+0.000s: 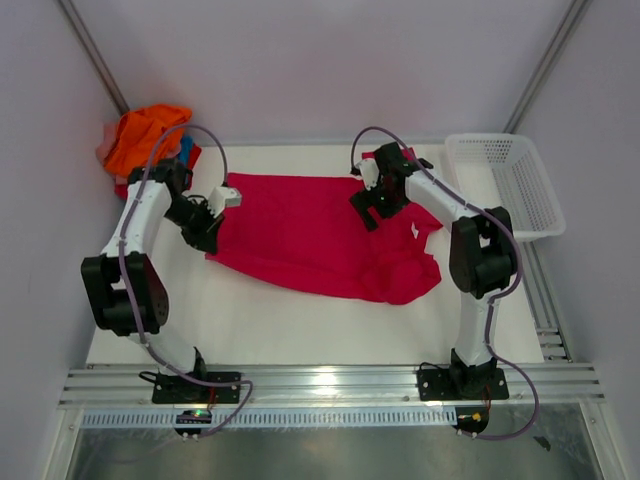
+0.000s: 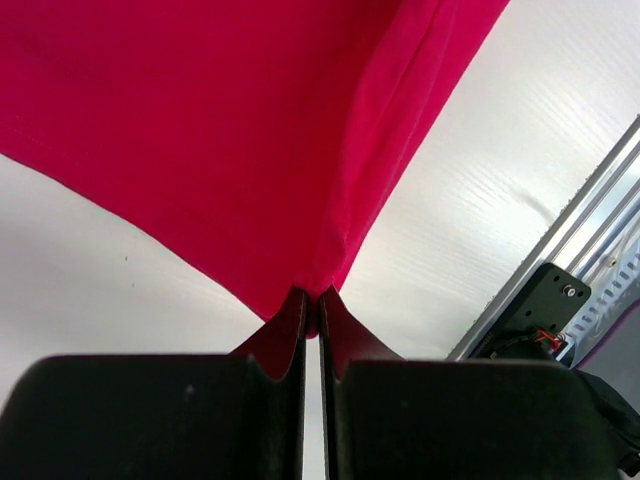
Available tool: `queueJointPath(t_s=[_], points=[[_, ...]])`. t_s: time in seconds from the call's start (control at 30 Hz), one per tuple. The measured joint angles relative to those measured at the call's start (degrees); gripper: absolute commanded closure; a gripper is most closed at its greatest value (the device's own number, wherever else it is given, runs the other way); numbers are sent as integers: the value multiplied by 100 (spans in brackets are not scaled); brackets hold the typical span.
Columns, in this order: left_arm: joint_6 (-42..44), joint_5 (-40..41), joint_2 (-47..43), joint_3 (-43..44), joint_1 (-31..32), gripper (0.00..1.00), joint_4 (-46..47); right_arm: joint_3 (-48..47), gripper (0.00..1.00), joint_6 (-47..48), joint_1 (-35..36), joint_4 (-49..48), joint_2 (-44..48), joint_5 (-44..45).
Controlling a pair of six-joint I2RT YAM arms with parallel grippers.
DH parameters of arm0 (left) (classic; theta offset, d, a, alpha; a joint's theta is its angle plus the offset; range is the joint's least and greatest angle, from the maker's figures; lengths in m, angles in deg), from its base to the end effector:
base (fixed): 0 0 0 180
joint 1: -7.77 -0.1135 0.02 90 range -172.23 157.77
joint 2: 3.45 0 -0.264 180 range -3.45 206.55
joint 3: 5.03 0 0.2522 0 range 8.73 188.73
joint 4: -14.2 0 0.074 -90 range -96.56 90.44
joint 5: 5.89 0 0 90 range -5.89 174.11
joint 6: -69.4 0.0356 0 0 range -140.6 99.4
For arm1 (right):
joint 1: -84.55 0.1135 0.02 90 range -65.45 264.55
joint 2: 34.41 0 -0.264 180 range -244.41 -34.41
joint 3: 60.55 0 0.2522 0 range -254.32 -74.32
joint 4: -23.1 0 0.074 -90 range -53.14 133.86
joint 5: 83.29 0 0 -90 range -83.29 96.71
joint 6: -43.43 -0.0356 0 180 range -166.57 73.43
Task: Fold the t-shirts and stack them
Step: Flatten out the tshirt
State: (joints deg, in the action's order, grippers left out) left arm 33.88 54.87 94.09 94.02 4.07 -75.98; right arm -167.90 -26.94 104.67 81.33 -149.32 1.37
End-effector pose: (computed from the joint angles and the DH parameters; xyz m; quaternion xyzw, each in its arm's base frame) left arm 0.3097 0.0026 0.2768 0.4175 0.8728 -0.2151 0.1325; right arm 0.3989 0.1497 0.2199 -0.3412 0.9152 0.0464 0.2093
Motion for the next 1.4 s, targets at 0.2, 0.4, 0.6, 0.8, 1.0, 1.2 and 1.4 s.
queueJointPath(t_s=[0.2,0.4,0.6,0.8,1.0,1.2,1.4], points=[[131,-328,-1062,-518,13,100,-2,695,1,-291,-4,-264,835,81],[339,-826,-2151,-1075,57,100,-55,1154,1,-302,-4,-428,1722,116],[933,-894,-2295,-1239,72,42,-61,1552,1,-177,-4,-573,1670,313],[1091,-658,-2271,-1272,74,1,-66,1580,1,-59,-4,-544,1589,457],[1043,-546,-2295,-1200,74,1,-72,1552,1,20,-4,-542,1580,671],[-269,-592,-2170,-1215,74,1,505,1381,1,-11,-7,-612,1272,621],[-2098,-706,-938,-1320,74,1,2232,1357,1,11,131,-614,1093,378]])
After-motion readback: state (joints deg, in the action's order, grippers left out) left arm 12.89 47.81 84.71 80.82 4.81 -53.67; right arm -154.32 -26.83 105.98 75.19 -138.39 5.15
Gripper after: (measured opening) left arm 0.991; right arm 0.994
